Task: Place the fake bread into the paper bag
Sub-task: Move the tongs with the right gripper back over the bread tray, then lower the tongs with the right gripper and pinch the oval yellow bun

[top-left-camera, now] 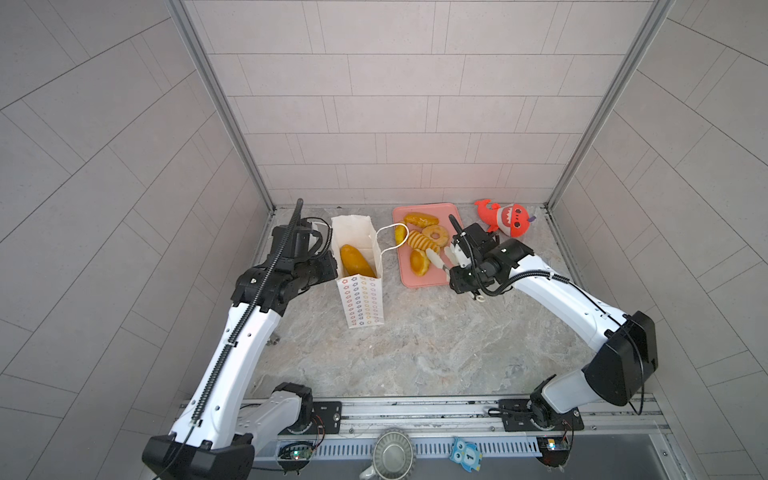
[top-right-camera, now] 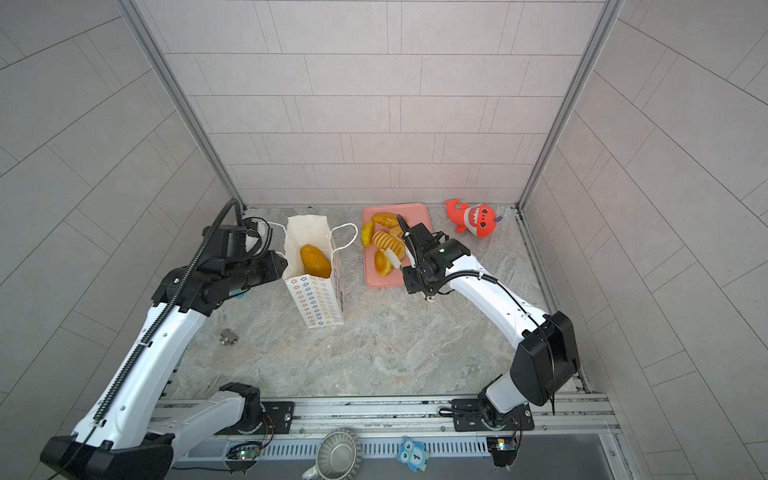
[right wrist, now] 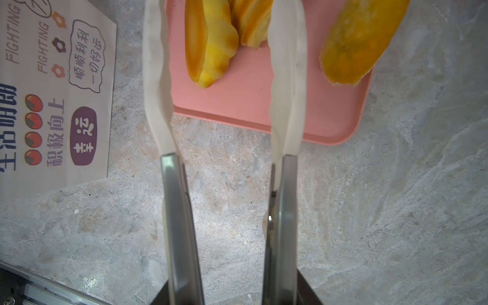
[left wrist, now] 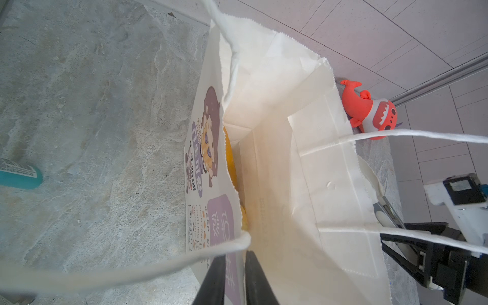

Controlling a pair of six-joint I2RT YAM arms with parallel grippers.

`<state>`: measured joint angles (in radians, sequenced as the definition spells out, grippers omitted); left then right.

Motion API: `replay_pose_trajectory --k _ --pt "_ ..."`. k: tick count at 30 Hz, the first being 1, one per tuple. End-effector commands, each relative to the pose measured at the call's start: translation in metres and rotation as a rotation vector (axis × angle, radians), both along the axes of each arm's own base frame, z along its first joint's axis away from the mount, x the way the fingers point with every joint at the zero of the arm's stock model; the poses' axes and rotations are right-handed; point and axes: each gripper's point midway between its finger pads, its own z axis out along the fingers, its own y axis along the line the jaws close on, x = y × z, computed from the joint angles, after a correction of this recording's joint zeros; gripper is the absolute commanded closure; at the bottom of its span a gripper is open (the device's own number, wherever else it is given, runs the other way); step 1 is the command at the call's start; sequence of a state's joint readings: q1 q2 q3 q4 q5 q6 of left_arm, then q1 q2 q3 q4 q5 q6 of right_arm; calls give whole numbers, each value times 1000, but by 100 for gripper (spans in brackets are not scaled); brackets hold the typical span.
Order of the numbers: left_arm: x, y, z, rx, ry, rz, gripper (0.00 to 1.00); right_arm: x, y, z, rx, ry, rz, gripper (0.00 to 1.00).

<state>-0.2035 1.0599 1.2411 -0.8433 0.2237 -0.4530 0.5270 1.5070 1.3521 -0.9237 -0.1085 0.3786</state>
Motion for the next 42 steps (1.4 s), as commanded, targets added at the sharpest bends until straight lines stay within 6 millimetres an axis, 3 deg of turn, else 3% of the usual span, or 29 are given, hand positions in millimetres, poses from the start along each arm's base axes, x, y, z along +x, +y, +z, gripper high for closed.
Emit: replay_pose_trajectory --k 1,23,42 --pt "-2 0 4 0 -16 -4 79 1 5 -4 26 23 -3 52" --pt "-3 1 2 5 -15 -1 79 -3 16 -46 34 143 6 50" --pt "-3 2 2 10 -14 -2 79 4 31 -66 80 204 11 48"
